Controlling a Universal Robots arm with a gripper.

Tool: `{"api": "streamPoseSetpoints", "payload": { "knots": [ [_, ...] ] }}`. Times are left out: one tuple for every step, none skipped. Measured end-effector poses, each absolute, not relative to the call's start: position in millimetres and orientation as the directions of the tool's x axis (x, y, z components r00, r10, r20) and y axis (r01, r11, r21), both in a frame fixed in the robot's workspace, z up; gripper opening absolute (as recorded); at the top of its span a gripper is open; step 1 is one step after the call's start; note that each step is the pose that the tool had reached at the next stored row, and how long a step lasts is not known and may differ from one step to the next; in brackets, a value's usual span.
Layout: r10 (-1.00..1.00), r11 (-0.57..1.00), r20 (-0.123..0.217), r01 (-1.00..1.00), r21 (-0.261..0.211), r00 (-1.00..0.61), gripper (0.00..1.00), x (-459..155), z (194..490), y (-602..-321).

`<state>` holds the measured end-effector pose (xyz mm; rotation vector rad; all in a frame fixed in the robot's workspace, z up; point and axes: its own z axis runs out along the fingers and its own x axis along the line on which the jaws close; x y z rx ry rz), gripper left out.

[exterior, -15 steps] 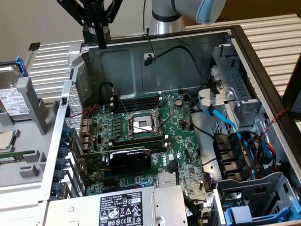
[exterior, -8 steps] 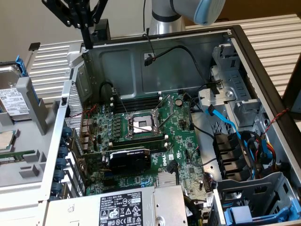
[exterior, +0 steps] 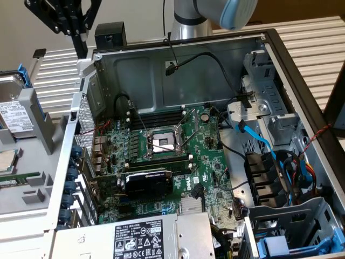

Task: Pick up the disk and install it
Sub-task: 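Reach for the disk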

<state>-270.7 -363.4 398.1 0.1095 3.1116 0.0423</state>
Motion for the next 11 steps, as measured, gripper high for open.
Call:
{"api": "streamPoseSetpoints", "payload": {
  "knots": [
    [0.071,0.997,-0.027,0.070,0.028,-0.997,0.11,-275,398,-363],
    [0.071,0.997,-0.027,0.070,0.028,-0.997,0.11,-280,398,-363],
    [0.071,0.997,-0.027,0.070,0.028,-0.997,0.11,-284,398,-363],
    [0.071,0.997,-0.027,0.070,0.028,-0.997,0.11,-289,398,-363],
    [0.071,0.997,-0.027,0.070,0.028,-0.997,0.11,-293,398,-363],
    [0.071,0.997,-0.027,0.070,0.028,-0.997,0.11,-298,398,-363],
    [0.071,0.997,-0.027,0.070,0.028,-0.997,0.11,-302,398,-363],
    [0.071,0.997,-0.027,0.070,0.028,-0.997,0.11,-306,398,-362],
    [0.071,0.997,-0.027,0.070,0.028,-0.997,0.11,-310,398,-361],
    [0.071,0.997,-0.027,0.070,0.028,-0.997,0.11,-313,398,-360],
    [0.071,0.997,-0.027,0.070,0.028,-0.997,0.11,-316,398,-358]
  ]
}}
